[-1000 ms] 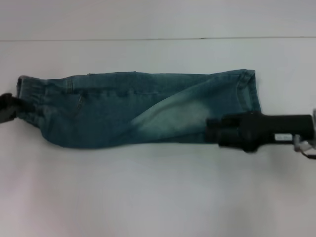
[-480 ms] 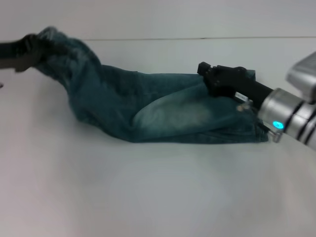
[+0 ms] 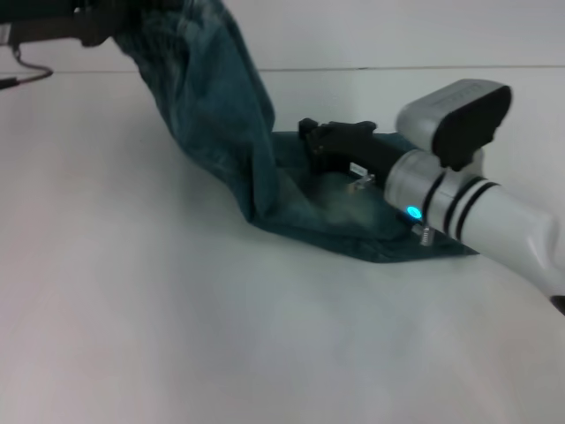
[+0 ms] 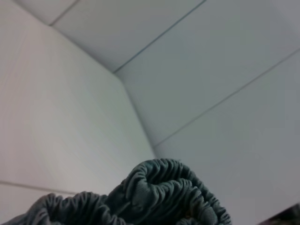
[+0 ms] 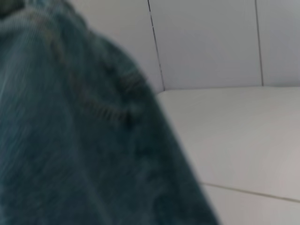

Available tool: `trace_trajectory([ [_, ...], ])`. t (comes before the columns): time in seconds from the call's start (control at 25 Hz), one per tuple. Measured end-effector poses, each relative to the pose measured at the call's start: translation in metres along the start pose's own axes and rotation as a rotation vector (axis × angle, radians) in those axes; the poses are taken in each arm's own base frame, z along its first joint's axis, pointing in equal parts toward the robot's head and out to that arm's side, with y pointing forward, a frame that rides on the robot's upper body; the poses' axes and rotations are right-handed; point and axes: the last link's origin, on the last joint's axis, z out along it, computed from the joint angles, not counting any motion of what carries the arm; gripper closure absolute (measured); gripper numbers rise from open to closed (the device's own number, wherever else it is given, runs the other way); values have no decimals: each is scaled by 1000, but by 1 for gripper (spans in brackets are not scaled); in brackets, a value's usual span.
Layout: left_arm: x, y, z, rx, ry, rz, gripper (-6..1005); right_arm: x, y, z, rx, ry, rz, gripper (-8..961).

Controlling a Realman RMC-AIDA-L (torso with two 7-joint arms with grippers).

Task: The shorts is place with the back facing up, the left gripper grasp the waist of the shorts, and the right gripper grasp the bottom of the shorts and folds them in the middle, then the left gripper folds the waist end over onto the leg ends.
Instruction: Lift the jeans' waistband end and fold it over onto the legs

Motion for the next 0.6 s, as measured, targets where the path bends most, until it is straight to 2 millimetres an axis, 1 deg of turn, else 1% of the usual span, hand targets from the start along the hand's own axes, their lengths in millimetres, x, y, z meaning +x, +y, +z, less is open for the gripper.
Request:
trace_trajectory([
  [0.16, 6, 11, 7, -29, -8, 17, 839, -2, 15, 11, -28, 42, -4, 954],
  [0.28, 7, 17, 13, -51, -18, 29, 840, -1, 30, 19, -62, 86, -10, 954],
  [0.44, 6, 23, 19, -73, -30, 38, 841, -3, 51, 28, -112, 112, -12, 954],
  [0.6, 5, 24, 21, -76, -36, 38, 842, -7, 71, 36, -165, 144, -21, 954],
])
